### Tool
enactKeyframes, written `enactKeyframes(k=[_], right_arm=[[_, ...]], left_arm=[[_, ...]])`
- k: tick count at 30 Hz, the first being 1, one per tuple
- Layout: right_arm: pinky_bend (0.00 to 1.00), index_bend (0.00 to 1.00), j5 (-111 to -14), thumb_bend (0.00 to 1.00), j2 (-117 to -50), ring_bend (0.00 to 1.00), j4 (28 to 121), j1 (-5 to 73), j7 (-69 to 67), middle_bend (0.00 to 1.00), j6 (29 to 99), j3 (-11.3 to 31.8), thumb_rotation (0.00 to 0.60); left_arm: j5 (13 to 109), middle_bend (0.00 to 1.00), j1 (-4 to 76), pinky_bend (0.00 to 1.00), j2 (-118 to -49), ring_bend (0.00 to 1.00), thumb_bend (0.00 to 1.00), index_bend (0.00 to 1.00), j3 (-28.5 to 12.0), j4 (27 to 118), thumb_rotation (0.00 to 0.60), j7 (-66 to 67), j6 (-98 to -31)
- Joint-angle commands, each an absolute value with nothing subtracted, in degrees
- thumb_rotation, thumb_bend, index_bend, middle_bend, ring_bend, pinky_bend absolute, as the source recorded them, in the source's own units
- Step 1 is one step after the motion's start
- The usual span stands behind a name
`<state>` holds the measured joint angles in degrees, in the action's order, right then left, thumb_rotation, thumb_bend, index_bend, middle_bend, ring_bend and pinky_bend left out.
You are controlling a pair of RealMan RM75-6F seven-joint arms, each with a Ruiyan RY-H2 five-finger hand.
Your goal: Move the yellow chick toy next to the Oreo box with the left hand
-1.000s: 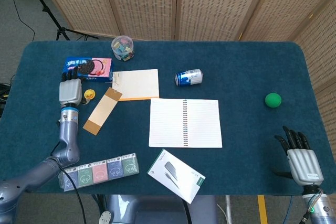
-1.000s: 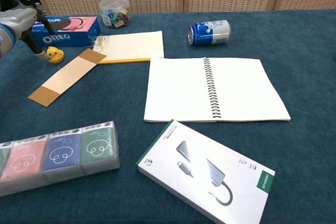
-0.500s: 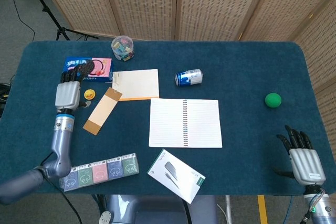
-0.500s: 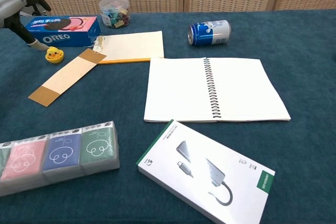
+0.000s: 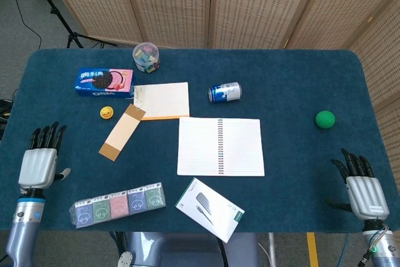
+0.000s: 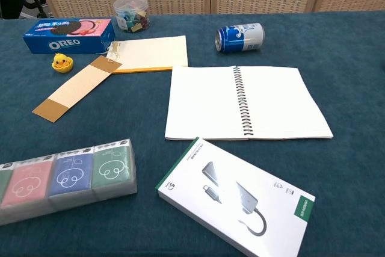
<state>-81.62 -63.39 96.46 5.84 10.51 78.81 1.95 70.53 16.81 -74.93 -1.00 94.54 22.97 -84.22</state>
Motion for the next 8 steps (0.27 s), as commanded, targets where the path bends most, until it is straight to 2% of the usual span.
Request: enactKeyframes(k=[1, 8], right_arm=[[0.04, 0.16, -81.6, 0.0, -63.3, 0.0, 96.5, 5.8, 10.4, 0.0, 78.9, 2.0, 0.6], [0.04, 0.16, -82.1, 0.0, -63.3, 0.0, 96.6, 5.6, 10.7, 0.0, 79.3, 1.7, 0.6]], left_arm=[[72.5, 0.0, 14.6, 0.0, -74.9, 0.0, 0.1, 0.0, 0.2, 94.1, 0.6, 20.2, -85.9], [74.6, 0.0, 11.8, 0.0, -75.5, 0.0, 0.1, 0.0, 1.4, 91.8, 0.6, 18.1, -87.0]])
